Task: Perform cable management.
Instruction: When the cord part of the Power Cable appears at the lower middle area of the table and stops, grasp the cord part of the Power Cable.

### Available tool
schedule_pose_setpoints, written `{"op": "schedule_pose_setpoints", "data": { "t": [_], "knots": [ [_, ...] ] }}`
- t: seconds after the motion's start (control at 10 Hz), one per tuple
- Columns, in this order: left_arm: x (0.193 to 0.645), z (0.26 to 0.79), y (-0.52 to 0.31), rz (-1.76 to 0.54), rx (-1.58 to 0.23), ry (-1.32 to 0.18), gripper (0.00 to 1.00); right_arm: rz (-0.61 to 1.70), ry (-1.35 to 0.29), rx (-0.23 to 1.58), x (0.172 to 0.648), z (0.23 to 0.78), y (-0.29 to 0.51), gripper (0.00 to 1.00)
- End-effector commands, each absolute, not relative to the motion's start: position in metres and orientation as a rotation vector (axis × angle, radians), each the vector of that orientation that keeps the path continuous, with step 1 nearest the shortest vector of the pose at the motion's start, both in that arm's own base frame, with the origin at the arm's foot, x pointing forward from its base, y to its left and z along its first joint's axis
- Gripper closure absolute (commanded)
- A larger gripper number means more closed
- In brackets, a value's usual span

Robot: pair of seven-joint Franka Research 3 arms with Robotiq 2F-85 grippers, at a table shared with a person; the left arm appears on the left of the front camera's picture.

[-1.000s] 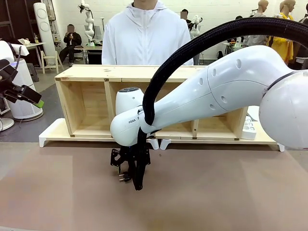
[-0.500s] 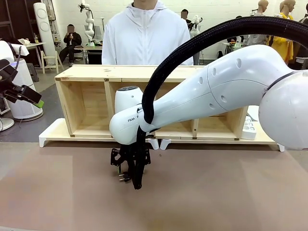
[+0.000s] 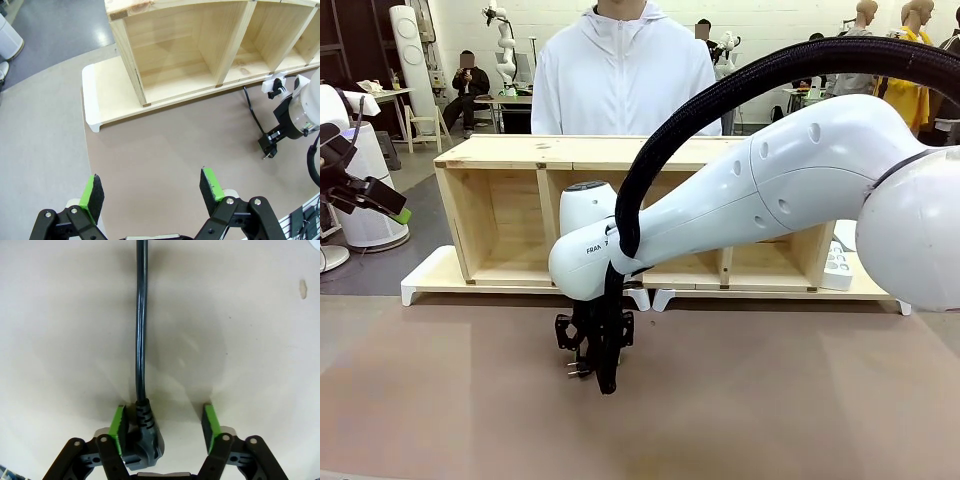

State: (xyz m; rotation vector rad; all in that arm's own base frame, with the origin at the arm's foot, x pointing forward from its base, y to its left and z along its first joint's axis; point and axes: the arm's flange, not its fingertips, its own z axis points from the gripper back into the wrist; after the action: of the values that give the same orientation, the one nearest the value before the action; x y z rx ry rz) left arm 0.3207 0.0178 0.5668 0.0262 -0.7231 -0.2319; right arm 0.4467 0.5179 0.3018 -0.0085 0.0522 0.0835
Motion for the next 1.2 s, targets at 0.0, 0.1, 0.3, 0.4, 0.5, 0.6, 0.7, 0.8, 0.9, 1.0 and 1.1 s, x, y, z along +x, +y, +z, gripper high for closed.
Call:
{"op": "schedule_pose_setpoints", "data": {
  "t": [0.0, 0.1, 0.3, 0.4, 0.5, 0.6, 0.7, 0.8, 0.9, 1.0, 1.1],
  "knots": [
    [0.3225, 0.5664, 0.0178, -0.231, 0.026, -0.730, 0.00, 0.060, 0.052, -0.016, 0.4466, 0.2998, 0.5215, 0.29],
    [0.3225, 0.5664, 0.0178, -0.231, 0.026, -0.730, 0.00, 0.059, 0.050, -0.012, 0.4473, 0.3005, 0.5220, 0.29],
    [0.3225, 0.5664, 0.0178, -0.231, 0.026, -0.730, 0.00, 0.069, 0.051, -0.014, 0.4470, 0.2990, 0.5229, 0.29],
    [0.3225, 0.5664, 0.0178, -0.231, 0.026, -0.730, 0.00, 0.069, 0.054, -0.029, 0.4481, 0.2995, 0.5225, 0.32],
    [0.3225, 0.5664, 0.0178, -0.231, 0.026, -0.730, 0.00, 0.072, 0.054, -0.037, 0.4477, 0.2993, 0.5223, 0.44],
    [0.3225, 0.5664, 0.0178, -0.231, 0.026, -0.730, 0.00, 0.074, 0.057, -0.041, 0.4473, 0.2987, 0.5223, 0.51],
    [0.3225, 0.5664, 0.0178, -0.231, 0.026, -0.730, 0.00, 0.073, 0.060, -0.040, 0.4476, 0.2990, 0.5226, 0.62],
    [0.3225, 0.5664, 0.0178, -0.231, 0.026, -0.730, 0.00, 0.071, 0.060, -0.040, 0.4483, 0.2997, 0.5223, 0.69],
    [0.3225, 0.5664, 0.0178, -0.231, 0.026, -0.730, 0.00, 0.072, 0.059, -0.041, 0.4478, 0.2997, 0.5227, 0.81],
    [0.3225, 0.5664, 0.0178, -0.231, 0.026, -0.730, 0.00, 0.072, 0.058, -0.045, 0.4476, 0.2994, 0.5233, 0.88],
    [0.3225, 0.5664, 0.0178, -0.231, 0.026, -0.730, 0.00, 0.071, 0.058, -0.046, 0.4482, 0.3001, 0.5234, 1.00]
  ]
}}
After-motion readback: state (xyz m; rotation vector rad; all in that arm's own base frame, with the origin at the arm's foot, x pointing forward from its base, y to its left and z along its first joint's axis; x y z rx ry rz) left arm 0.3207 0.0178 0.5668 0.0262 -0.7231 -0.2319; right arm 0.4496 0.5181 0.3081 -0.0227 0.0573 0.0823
